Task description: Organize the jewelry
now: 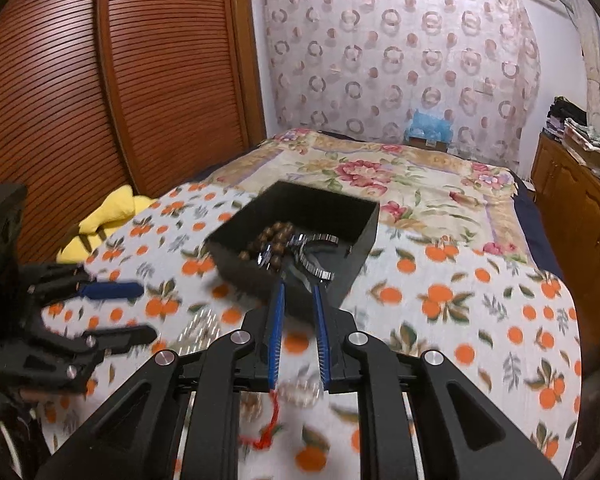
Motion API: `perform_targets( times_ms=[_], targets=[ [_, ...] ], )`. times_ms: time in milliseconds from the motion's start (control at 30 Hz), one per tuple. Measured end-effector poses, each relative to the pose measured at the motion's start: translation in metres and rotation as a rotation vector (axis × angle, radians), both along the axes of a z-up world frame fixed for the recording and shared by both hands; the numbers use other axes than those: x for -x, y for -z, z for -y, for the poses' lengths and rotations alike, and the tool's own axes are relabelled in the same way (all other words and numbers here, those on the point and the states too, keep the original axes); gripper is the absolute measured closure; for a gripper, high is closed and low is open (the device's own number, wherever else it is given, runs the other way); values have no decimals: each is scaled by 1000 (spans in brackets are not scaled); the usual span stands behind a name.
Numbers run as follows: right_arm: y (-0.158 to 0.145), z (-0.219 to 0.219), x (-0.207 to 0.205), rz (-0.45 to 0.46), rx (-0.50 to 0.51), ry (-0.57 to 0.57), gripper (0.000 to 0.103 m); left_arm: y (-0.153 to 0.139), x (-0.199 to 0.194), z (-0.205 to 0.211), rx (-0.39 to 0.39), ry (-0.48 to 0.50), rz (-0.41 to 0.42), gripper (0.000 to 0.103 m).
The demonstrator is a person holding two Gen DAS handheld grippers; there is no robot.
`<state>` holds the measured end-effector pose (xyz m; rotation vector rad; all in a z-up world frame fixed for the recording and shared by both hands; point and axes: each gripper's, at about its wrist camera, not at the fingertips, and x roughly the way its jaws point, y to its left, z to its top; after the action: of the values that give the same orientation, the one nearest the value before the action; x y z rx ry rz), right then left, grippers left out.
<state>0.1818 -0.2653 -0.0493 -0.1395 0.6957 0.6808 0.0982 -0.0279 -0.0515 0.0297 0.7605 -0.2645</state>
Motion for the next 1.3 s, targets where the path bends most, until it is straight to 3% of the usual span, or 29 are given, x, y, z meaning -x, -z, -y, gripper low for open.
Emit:
perform_targets(
  times_ms=[400,567,967,1067,1300],
  targets=[
    [50,3,32,-114,96,-62,86,18,12,15,-35,23,-48,50],
    [55,-4,33,-136,124,-85,86,20,13,22,-47,36,-50,41],
    [62,-14,19,-147,188,-82,87,27,13,35,-67,68,-74,36],
    [63,-12,20,-138,202,-77,98,29,12,37,-70,75,-81,35],
    [59,-1,23,-114,192,-51,100,34,8,43,-90,88,-96,34]
  ],
)
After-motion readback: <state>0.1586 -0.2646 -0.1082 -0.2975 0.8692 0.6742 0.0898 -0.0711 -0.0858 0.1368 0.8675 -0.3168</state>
